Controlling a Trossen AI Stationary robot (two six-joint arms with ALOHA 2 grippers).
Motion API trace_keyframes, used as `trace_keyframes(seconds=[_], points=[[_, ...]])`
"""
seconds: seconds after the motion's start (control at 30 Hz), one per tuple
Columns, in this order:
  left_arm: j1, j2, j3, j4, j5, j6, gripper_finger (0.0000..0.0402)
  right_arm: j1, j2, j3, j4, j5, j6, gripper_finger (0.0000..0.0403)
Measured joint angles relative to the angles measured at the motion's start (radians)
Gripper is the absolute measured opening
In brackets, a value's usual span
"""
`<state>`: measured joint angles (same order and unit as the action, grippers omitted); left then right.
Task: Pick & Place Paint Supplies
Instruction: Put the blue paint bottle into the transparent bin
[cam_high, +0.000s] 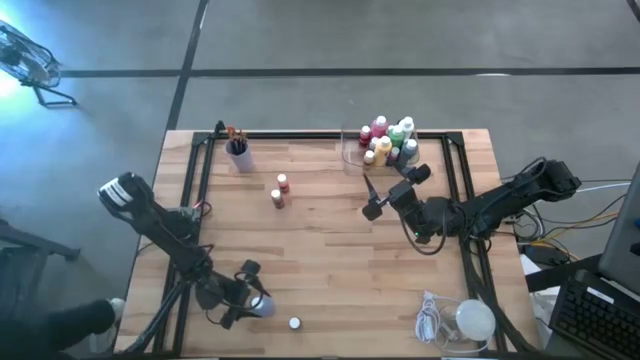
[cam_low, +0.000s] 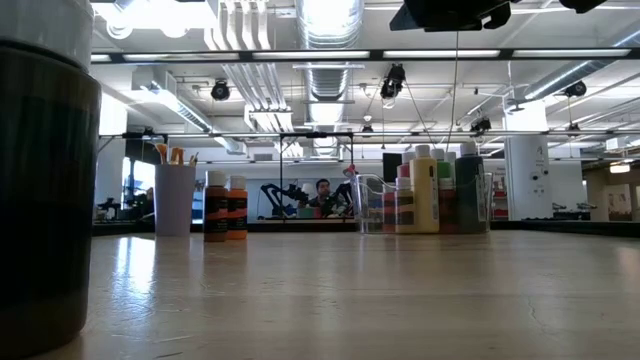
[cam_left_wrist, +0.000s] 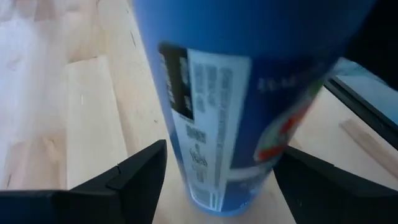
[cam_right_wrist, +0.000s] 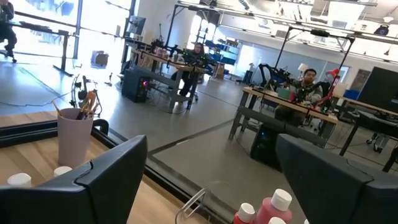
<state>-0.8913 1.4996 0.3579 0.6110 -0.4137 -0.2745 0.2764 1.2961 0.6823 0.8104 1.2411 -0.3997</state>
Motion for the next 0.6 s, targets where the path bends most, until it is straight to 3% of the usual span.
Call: trace_keyframes(seconds=[0.2, 0.4, 0.6], points=[[0.037, 0.046, -0.001, 0.123, 0.059, 0.064, 0.0289, 0.000, 0.000, 0.000, 0.000, 0.000, 0.000, 0.0358], [0.084, 0.062, -0.001, 0.144, 0.157, 0.059, 0.0287, 0.000, 0.000, 0.000, 0.000, 0.000, 0.000, 0.0344], [0.097, 0.043, -0.001, 0.148, 0.165, 0.086, 0.0248, 0.000, 0.000, 0.000, 0.000, -0.002, 0.001, 0.0332]])
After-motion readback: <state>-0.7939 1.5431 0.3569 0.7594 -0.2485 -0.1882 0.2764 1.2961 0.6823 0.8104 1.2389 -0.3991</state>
